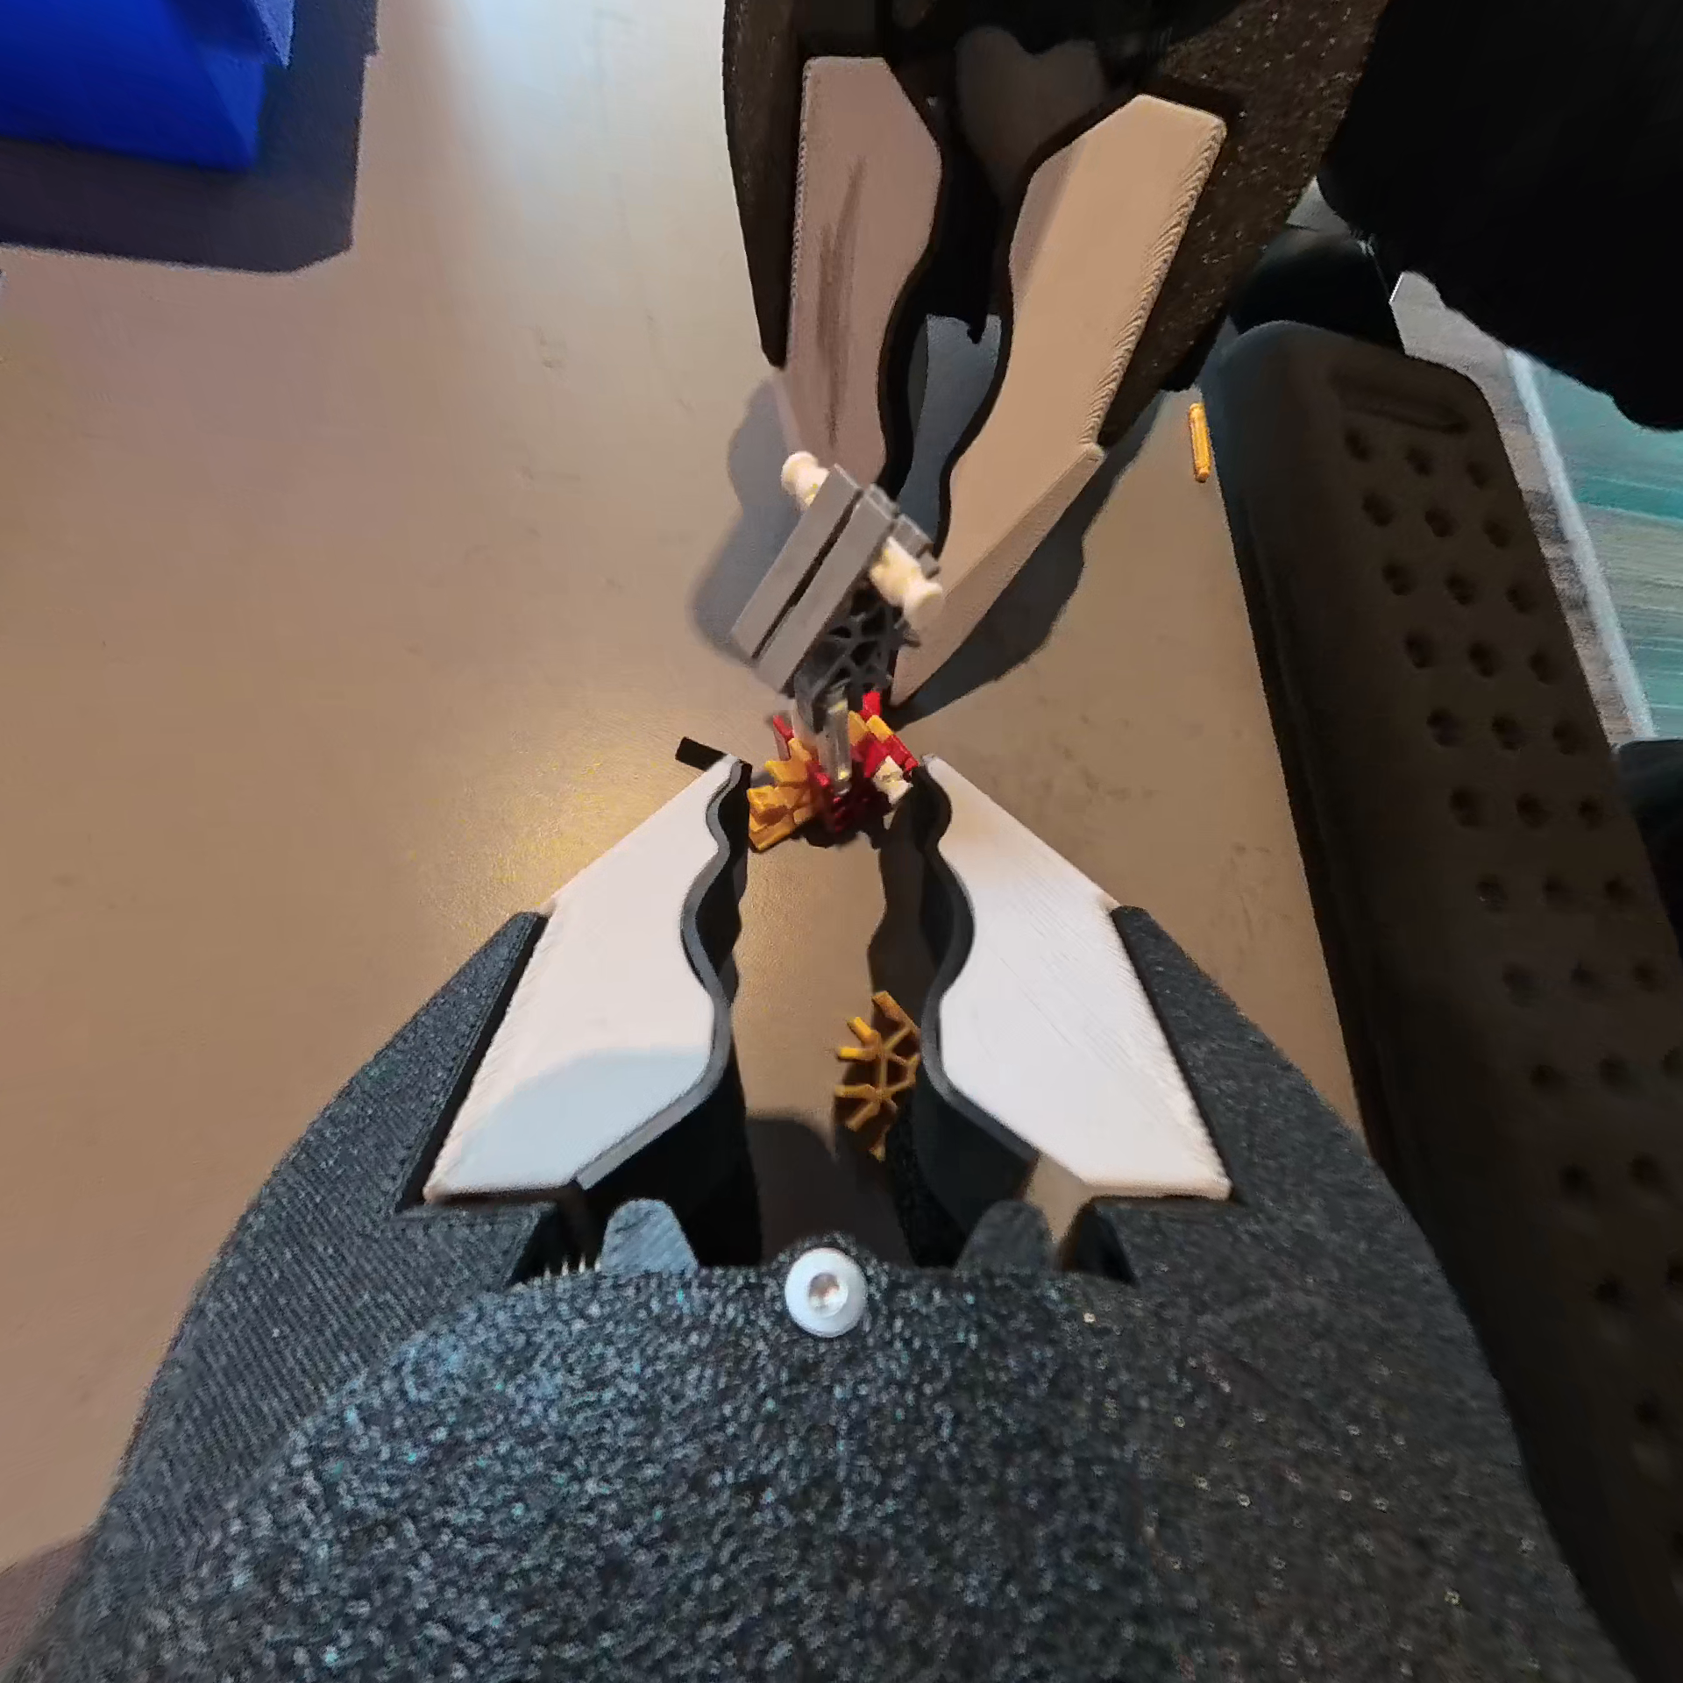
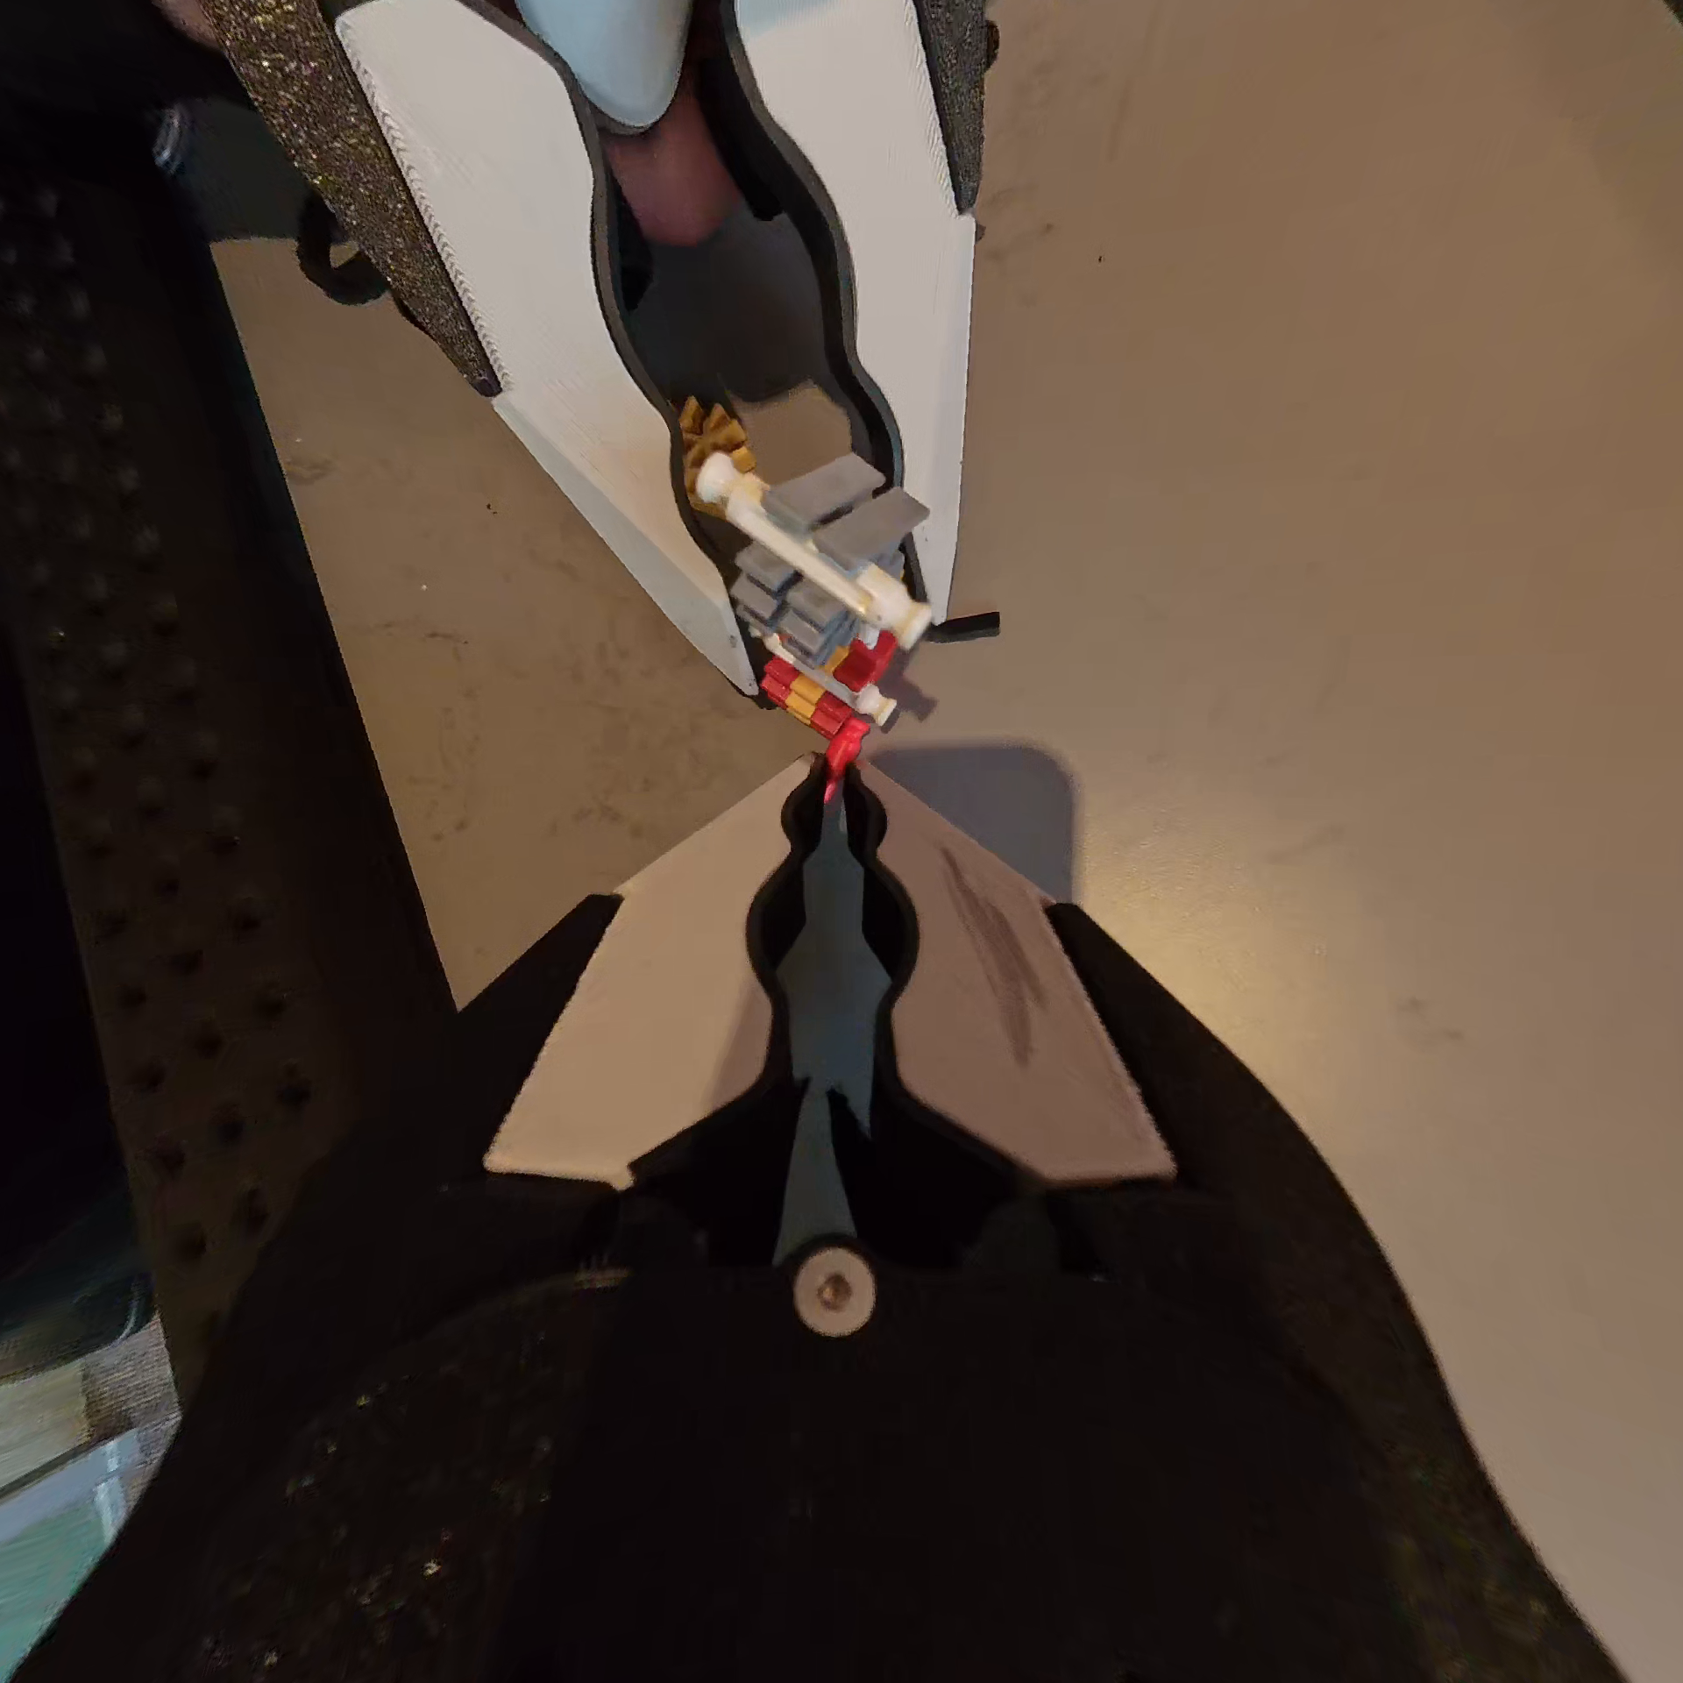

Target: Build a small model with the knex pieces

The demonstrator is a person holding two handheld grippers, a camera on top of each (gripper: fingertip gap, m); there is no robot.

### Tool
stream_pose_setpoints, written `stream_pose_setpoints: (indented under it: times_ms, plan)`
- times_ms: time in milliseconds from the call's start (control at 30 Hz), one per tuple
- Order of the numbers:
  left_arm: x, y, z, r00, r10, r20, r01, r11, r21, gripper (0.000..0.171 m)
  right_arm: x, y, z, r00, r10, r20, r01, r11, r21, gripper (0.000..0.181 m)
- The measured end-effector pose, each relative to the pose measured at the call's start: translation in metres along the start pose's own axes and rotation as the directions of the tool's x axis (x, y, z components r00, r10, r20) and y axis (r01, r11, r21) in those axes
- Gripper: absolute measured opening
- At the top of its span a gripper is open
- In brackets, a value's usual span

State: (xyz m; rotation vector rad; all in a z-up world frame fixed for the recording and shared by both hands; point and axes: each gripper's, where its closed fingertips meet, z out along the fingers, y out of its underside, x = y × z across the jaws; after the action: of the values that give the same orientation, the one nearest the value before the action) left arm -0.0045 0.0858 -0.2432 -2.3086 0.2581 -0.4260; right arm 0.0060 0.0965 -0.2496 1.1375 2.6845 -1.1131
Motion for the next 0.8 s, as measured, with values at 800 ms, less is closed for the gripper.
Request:
stream_pose_setpoints:
  times_ms: [800]
  plan:
    - [0.0014,-0.0019,0.0011,0.996,-0.056,-0.072,0.055,0.998,-0.012,0.034,0.0008,0.0041,-0.0047,1.000,0.007,-0.002,-0.007,0.999,0.034,0.001]
